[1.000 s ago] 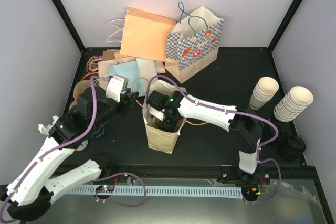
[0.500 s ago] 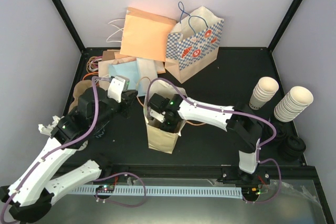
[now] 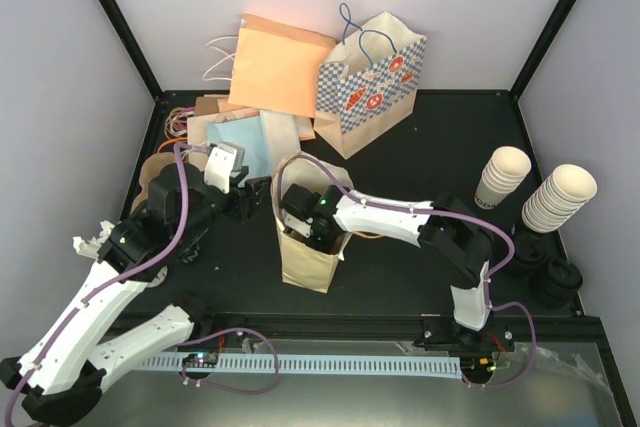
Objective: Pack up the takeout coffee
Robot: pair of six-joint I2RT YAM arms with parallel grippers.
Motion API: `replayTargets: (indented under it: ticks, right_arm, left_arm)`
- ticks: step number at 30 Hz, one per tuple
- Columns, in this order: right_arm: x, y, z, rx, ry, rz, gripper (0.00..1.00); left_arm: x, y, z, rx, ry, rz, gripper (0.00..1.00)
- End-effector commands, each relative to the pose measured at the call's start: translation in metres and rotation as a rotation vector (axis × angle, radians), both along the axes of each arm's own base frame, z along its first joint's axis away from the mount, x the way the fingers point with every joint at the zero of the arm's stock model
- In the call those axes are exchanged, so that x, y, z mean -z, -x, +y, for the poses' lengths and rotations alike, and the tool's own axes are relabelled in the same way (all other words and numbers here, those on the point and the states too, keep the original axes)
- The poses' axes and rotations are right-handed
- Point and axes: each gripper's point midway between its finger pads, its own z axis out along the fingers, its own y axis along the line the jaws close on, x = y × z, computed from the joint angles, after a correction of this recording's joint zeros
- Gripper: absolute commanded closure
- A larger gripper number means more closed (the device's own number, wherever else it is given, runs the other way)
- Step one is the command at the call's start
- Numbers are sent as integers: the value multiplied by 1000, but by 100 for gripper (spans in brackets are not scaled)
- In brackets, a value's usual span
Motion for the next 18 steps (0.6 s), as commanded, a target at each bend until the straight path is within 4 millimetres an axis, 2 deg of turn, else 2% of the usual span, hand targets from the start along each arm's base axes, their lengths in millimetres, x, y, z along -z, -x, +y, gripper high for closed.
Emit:
replayTargets:
  ticks: [1, 9, 18]
  right_arm:
    - [12, -2, 3, 13, -10, 0, 45]
    - [27, -1, 3, 12, -4, 9, 45]
    - [44, -2, 2, 18, 0, 5, 45]
  left_arm:
    - [-12, 1, -9, 50, 60, -4, 39]
    - [-18, 9, -25, 160, 110, -8, 28]
    - [-8, 2, -29, 157, 87, 42, 27]
